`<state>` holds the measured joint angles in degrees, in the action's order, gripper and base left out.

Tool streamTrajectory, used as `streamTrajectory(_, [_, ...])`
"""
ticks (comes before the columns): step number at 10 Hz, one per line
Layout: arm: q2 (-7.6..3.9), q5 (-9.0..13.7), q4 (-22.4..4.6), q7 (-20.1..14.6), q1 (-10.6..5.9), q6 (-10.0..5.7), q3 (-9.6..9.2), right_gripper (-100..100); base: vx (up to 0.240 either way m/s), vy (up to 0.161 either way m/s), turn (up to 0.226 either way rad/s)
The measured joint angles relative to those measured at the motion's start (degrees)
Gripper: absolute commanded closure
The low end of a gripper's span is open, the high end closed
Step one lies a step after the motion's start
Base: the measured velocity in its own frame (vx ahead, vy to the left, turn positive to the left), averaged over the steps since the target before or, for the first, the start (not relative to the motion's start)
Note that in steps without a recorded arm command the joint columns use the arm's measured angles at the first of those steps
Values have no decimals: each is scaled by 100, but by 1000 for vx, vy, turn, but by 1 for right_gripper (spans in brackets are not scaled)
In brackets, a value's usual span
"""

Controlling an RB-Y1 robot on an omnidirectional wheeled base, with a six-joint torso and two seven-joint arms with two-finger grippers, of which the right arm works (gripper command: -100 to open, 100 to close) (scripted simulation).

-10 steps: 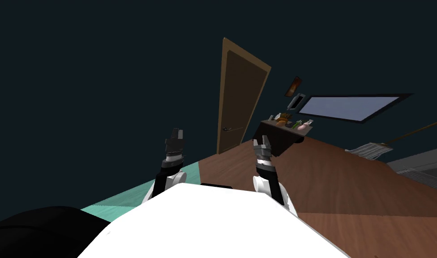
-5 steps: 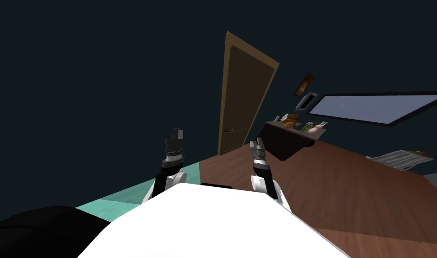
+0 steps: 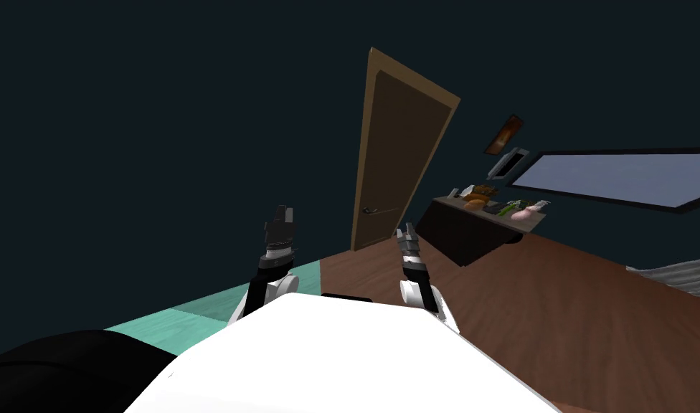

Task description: Pull the door open

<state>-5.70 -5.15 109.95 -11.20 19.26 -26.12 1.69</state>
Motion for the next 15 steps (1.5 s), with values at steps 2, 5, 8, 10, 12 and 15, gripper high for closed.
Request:
streamTrajectory(2, [-70,16,-284,-17,-81,-71,-25,-100,56,-30,63])
streamTrajectory(5, [-190,43,-796,-37,-259,-191,-70,-100,74,-37,120])
streamTrajectory(8, [-284,71,-1184,-64,-377,-271,-80,-100,46,-31,76])
streamTrajectory(10, [-383,99,-1525,-91,-495,-351,-93,-100,56,-29,108])
streamTrajectory(12, [-432,110,-1728,-104,-566,-363,-116,-100,47,-33,71])
streamTrajectory(15, [-506,130,-2294,-101,-774,-511,-140,-100,72,-44,137])
